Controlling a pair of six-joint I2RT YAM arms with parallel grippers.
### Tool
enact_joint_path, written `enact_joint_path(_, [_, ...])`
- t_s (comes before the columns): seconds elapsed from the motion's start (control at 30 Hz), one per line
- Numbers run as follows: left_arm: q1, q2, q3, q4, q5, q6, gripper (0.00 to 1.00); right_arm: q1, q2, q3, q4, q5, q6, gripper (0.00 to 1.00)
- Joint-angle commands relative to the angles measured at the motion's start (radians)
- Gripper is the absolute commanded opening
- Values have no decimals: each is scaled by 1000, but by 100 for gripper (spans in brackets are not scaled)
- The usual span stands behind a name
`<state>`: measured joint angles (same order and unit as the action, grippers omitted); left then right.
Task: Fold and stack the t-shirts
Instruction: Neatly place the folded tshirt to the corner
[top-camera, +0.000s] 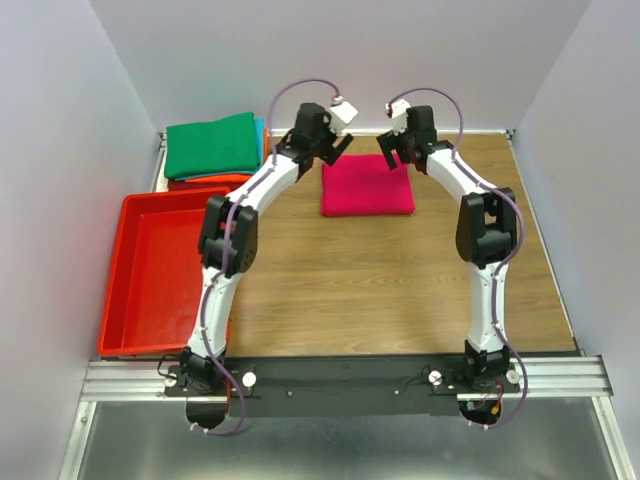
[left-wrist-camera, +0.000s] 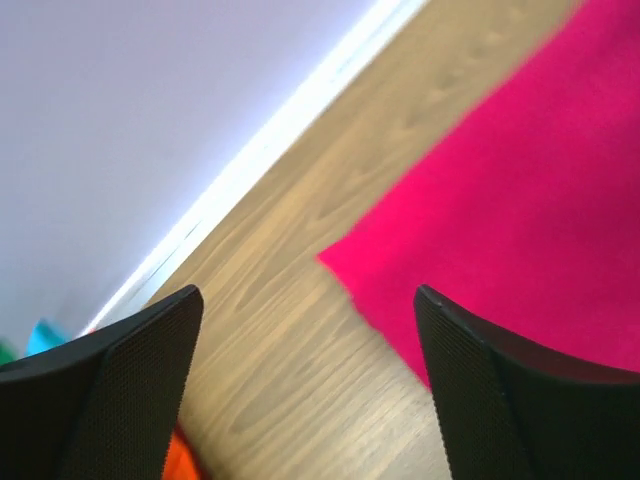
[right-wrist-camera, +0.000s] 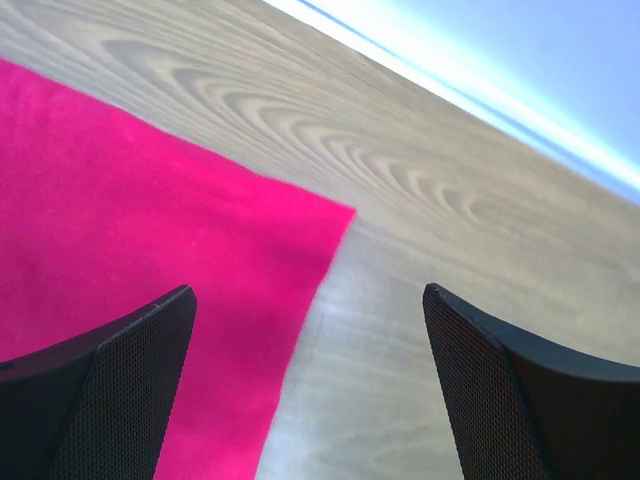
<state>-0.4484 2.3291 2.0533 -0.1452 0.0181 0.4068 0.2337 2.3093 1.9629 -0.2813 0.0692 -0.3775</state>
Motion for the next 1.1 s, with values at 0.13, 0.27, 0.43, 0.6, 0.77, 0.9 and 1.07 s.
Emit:
enact_joint_path(0.13, [135, -324, -201, 56, 152, -402, 98, -86, -333, -329, 11, -421, 83, 100])
enact_joint_path(0.27, [198, -358, -343, 75, 380, -586, 98, -99, -508, -524, -9, -630, 49, 100])
enact_joint_path(0.43, [198, -231, -265, -31, 471, -732, 98, -108, -665, -712, -25, -672, 35, 100])
enact_joint_path(0.6, [182, -75, -124, -138, 441, -754, 98, -158, -786, -849, -24, -738, 2, 100])
enact_joint_path(0.77, [166, 59, 8, -226, 382, -754, 98, -270, -844, -891, -24, -862, 20, 100])
enact_joint_path(0.9, [155, 145, 111, -281, 373, -767, 98, -284, -850, -911, -24, -916, 9, 100])
enact_joint_path(1.07, [149, 217, 180, -313, 391, -795, 96, -297, -861, -914, -24, -933, 11, 100])
